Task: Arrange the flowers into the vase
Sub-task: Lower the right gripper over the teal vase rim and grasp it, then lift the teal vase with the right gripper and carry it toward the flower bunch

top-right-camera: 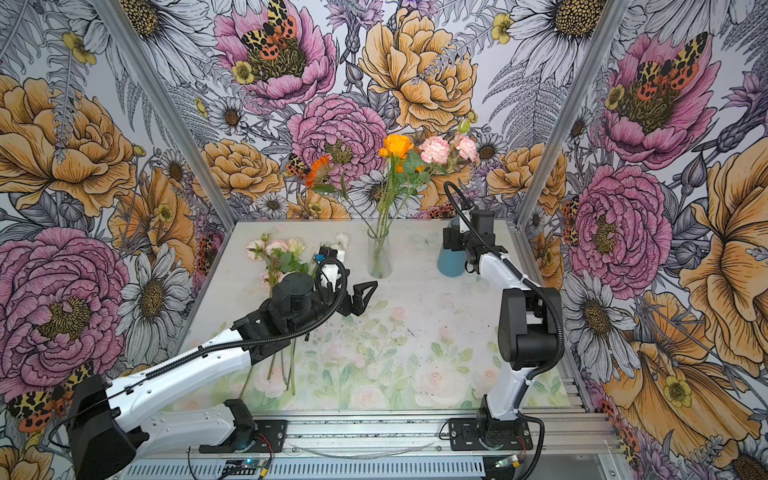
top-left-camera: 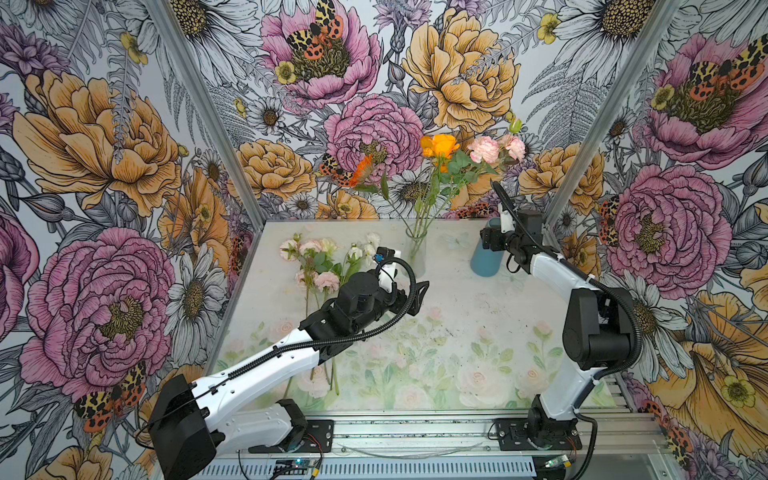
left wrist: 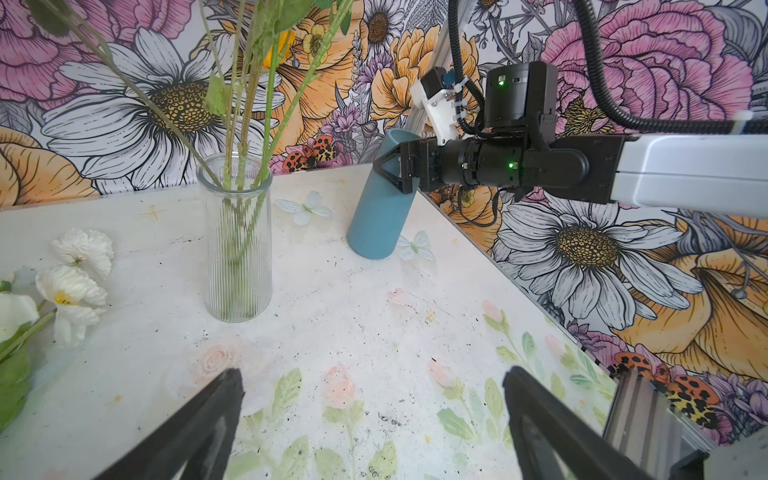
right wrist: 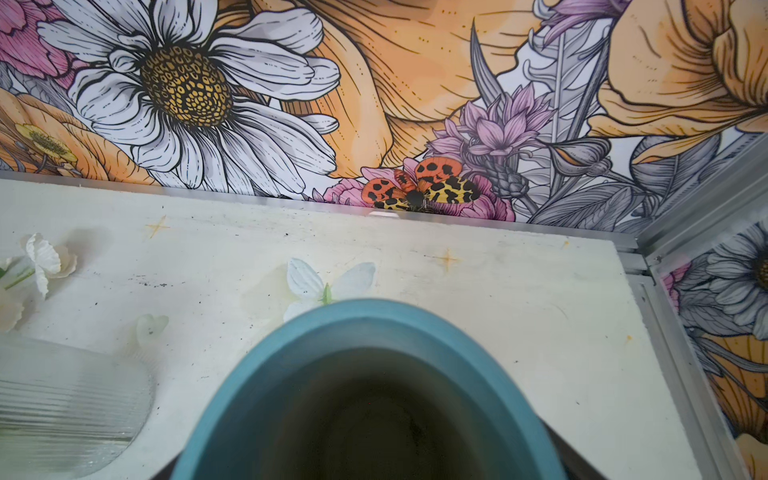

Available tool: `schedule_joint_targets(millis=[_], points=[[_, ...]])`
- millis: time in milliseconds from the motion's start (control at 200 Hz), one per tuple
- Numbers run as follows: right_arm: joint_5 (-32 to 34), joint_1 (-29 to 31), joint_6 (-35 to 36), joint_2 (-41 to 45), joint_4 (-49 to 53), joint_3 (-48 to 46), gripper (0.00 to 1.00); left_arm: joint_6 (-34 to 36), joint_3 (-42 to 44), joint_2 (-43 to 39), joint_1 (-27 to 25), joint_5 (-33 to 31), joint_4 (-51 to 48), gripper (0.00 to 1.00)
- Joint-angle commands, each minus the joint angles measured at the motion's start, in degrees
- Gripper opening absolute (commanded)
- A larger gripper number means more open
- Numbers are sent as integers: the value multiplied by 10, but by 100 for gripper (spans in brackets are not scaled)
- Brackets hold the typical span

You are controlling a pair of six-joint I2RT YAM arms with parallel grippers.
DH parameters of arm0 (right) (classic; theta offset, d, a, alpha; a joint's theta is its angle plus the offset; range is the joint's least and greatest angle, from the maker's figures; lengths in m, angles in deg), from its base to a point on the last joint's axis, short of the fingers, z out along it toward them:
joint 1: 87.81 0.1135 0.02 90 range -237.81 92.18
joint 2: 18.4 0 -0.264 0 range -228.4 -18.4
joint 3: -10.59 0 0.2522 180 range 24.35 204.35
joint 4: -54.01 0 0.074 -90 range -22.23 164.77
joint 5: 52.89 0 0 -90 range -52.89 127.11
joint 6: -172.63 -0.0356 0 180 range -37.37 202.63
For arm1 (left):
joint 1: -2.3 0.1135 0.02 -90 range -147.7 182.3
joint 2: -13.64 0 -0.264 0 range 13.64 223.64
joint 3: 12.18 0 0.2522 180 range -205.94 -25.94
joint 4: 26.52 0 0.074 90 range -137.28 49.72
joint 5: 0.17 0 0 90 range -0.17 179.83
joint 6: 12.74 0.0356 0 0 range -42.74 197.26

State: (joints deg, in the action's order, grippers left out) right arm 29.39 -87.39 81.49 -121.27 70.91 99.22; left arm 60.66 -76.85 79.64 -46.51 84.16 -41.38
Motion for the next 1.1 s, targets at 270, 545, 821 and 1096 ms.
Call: schedule_joint_targets(millis=[270,545,821,1096], points=[[9,0,-16,27,1,-13,74,-2,7,-25,6,8,-14,99],[7,-1,-18,92,11,-38,68,12,9,-47,7,-4,-35,99],[-19,7,-32,192,39,-85,64,14,16,-75,7,-27,-89,99],[-68,65,-33,273,80,-121,61,-6,44,-123,7,-49,-126,99]])
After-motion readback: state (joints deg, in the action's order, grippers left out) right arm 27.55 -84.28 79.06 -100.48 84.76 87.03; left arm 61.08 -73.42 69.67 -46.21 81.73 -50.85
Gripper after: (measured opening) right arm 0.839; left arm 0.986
